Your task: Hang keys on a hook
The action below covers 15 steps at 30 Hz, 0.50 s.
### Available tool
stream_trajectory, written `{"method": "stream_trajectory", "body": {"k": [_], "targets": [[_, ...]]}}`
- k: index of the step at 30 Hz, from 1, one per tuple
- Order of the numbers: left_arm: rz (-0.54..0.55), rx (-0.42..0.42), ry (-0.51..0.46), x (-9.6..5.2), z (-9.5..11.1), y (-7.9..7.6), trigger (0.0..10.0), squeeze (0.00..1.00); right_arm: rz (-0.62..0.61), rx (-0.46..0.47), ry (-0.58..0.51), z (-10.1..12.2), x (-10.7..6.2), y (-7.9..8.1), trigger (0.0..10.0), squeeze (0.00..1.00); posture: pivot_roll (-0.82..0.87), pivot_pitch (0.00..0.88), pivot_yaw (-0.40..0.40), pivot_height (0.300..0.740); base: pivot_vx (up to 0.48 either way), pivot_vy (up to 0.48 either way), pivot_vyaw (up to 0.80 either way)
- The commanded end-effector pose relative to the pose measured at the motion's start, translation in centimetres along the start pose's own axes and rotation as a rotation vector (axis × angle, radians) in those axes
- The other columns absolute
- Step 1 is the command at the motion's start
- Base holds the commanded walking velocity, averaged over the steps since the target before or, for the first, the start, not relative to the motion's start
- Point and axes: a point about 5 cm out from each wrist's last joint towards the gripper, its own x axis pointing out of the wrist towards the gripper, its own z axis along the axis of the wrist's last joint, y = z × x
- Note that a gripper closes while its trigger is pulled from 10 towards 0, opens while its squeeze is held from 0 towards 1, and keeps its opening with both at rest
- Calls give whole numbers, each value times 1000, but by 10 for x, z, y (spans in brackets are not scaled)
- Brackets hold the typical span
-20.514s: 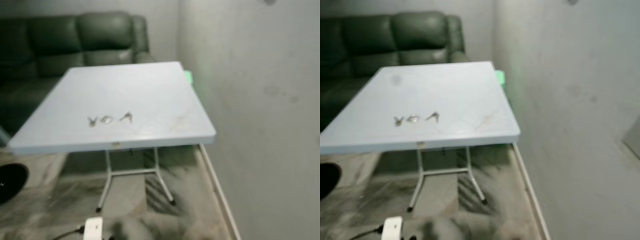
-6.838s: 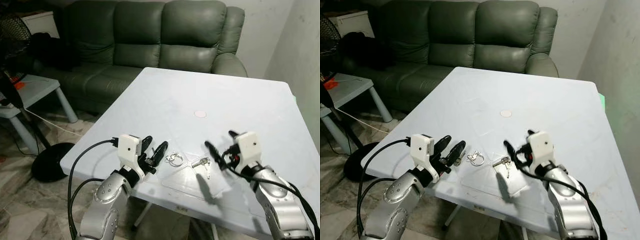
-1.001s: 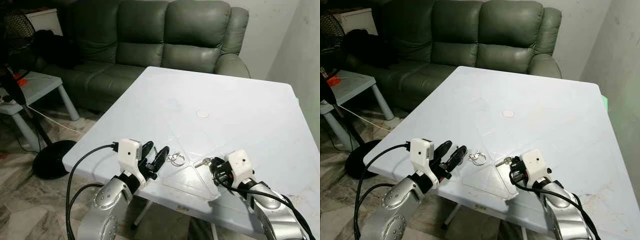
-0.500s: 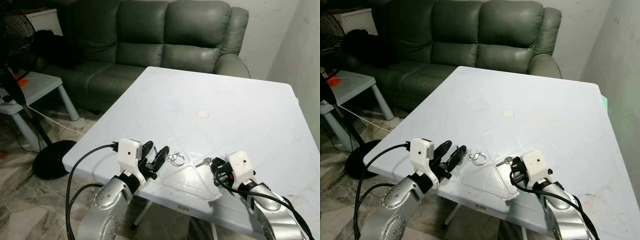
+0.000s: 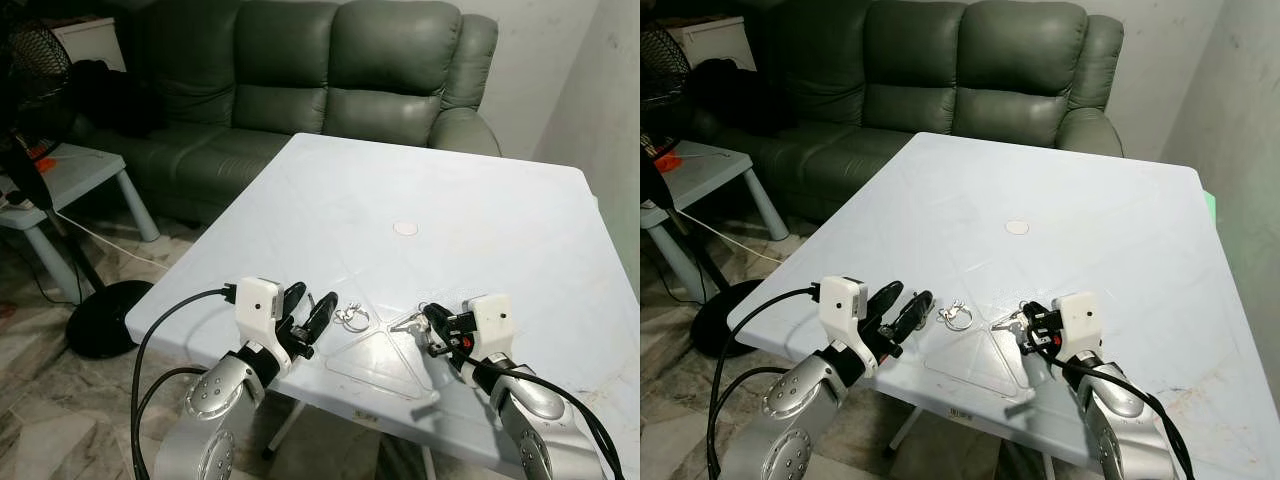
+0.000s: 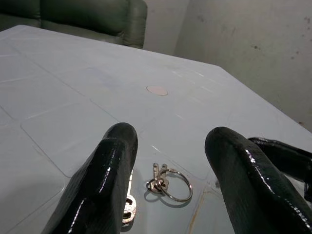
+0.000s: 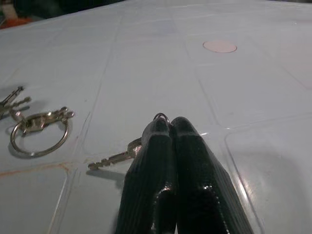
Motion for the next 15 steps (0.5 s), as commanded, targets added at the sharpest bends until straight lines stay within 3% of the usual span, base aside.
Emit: {"method": "stream_trajectory", "body": {"k": [1, 5, 7, 15], "targets": [[10, 13, -18, 1, 7, 2, 10000, 0, -16, 21, -60, 12, 3, -1, 0, 0, 141, 0, 21, 740, 0, 0, 0], [23, 18, -29, 4, 10, 6, 10000, 0, -40, 59, -114, 19, 6, -1, 0, 0, 141, 0, 21, 740, 0, 0, 0], [60, 22, -54, 7, 16, 14, 10000, 0, -72, 75, -211, 31, 8, 1, 0, 0, 142, 0, 17, 740, 0, 0, 0], [167, 62, -122, 8, 34, 39, 10000, 0, -156, 86, -351, 48, 5, 7, 0, 0, 143, 0, 15, 740, 0, 0, 0]]}}
